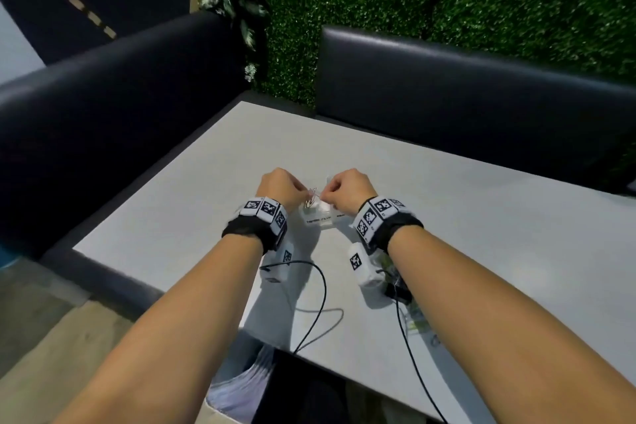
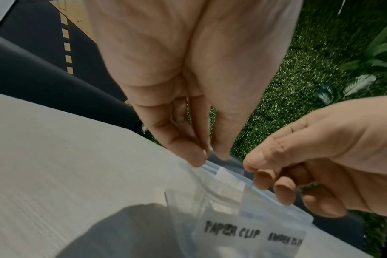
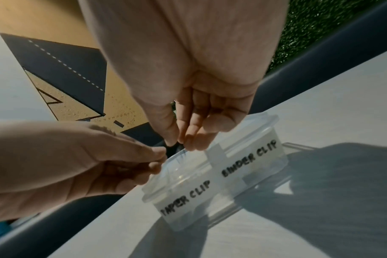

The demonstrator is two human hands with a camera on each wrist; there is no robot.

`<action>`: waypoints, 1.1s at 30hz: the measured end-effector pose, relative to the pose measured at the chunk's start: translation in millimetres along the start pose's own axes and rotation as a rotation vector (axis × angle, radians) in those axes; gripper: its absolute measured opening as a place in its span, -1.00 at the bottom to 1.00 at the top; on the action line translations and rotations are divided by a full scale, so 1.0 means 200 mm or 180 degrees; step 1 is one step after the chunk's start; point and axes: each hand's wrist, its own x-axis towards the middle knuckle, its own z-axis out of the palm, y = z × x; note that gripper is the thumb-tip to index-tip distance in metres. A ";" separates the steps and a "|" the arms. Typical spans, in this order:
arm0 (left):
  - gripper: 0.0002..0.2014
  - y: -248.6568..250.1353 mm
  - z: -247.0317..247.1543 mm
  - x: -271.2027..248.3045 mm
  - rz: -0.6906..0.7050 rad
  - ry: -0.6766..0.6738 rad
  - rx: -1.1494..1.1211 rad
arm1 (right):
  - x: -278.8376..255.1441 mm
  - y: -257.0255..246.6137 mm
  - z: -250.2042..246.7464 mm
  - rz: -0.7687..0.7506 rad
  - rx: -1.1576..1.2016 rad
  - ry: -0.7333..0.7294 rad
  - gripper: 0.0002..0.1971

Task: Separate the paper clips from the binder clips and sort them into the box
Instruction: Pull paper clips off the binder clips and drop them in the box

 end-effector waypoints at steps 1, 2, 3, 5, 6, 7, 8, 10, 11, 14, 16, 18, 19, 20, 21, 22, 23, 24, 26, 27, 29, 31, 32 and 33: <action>-0.80 0.00 0.00 -0.01 -0.0009 0.0020 0.0005 | 0.00 0.01 -0.01 -0.0003 -0.0009 -0.0001 -0.95; -0.78 0.00 0.00 -0.04 0.0018 0.0078 0.0024 | -0.02 0.02 -0.02 -0.0008 0.0002 0.0013 -0.94; -0.77 0.01 0.00 -0.06 0.0089 0.0155 0.0043 | -0.04 0.04 -0.06 -0.0019 0.0018 0.0048 -0.93; -0.80 0.06 0.00 -0.13 0.0296 0.0253 -0.0056 | -0.11 0.11 -0.15 -0.0063 0.0034 0.0143 -0.91; -0.82 0.10 0.01 -0.19 0.0403 0.0214 -0.0162 | -0.17 0.15 -0.20 -0.0087 0.0043 0.0183 -0.91; -0.84 0.14 0.04 -0.25 0.0539 0.0103 -0.0231 | -0.23 0.20 -0.25 -0.0109 0.0050 0.0203 -0.91; -0.84 0.18 0.08 -0.32 0.0720 -0.0089 -0.0229 | -0.31 0.26 -0.30 -0.0120 0.0017 0.0185 -0.91; -0.81 0.25 0.19 -0.46 0.1122 -0.0637 -0.0073 | -0.49 0.40 -0.39 -0.0090 -0.0189 0.0103 -0.92; -0.80 0.27 0.26 -0.53 0.1290 -0.0906 0.0030 | -0.58 0.47 -0.43 -0.0040 -0.0304 0.0089 -0.92; -0.83 0.31 0.44 -0.70 0.1672 -0.1410 0.0526 | -0.85 0.65 -0.50 0.0213 -0.0449 0.0076 -0.94; -0.84 0.33 0.53 -0.78 0.1844 -0.1573 0.0845 | -0.99 0.75 -0.50 0.0386 -0.0514 -0.0066 -0.91; -0.81 0.35 0.59 -0.84 0.1963 -0.1605 0.1050 | -1.08 0.81 -0.48 0.0525 -0.0577 -0.0237 -0.82; -0.78 0.35 0.61 -0.86 0.2025 -0.1576 0.1153 | -1.11 0.83 -0.46 0.0569 -0.0607 -0.0286 -0.75; -0.75 0.36 0.63 -0.88 0.2091 -0.1532 0.1268 | -1.13 0.85 -0.44 0.0575 -0.0648 -0.0302 -0.66; -0.73 0.37 0.65 -0.89 0.2150 -0.1485 0.1368 | -1.14 0.86 -0.42 0.0555 -0.0699 -0.0292 -0.57; -0.72 0.38 0.66 -0.89 0.2194 -0.1445 0.1419 | -1.14 0.86 -0.40 0.0520 -0.0752 -0.0279 -0.50; -0.71 0.38 0.67 -0.89 0.2206 -0.1413 0.1442 | -1.14 0.86 -0.39 0.0479 -0.0818 -0.0267 -0.45; -0.71 0.39 0.68 -0.89 0.2192 -0.1397 0.1453 | -1.13 0.86 -0.37 0.0431 -0.0914 -0.0261 -0.44; -0.73 0.39 0.69 -0.88 0.2097 -0.1402 0.1430 | -1.11 0.86 -0.34 0.0368 -0.1159 -0.0244 -0.47; -0.74 0.39 0.70 -0.88 0.2027 -0.1397 0.1399 | -1.09 0.86 -0.33 0.0354 -0.1215 -0.0214 -0.52; -0.77 0.39 0.71 -0.87 0.1898 -0.1394 0.1385 | -1.06 0.87 -0.32 0.0379 -0.1194 -0.0121 -0.69; -0.78 0.38 0.71 -0.87 0.1895 -0.1365 0.1359 | -1.04 0.87 -0.31 0.0426 -0.1190 -0.0079 -0.83; -0.79 0.38 0.72 -0.87 0.1918 -0.1340 0.1327 | -1.04 0.87 -0.30 0.0434 -0.1199 -0.0094 -0.86; -0.79 0.38 0.72 -0.87 0.1938 -0.1313 0.1286 | -1.03 0.87 -0.29 0.0436 -0.1204 -0.0107 -0.88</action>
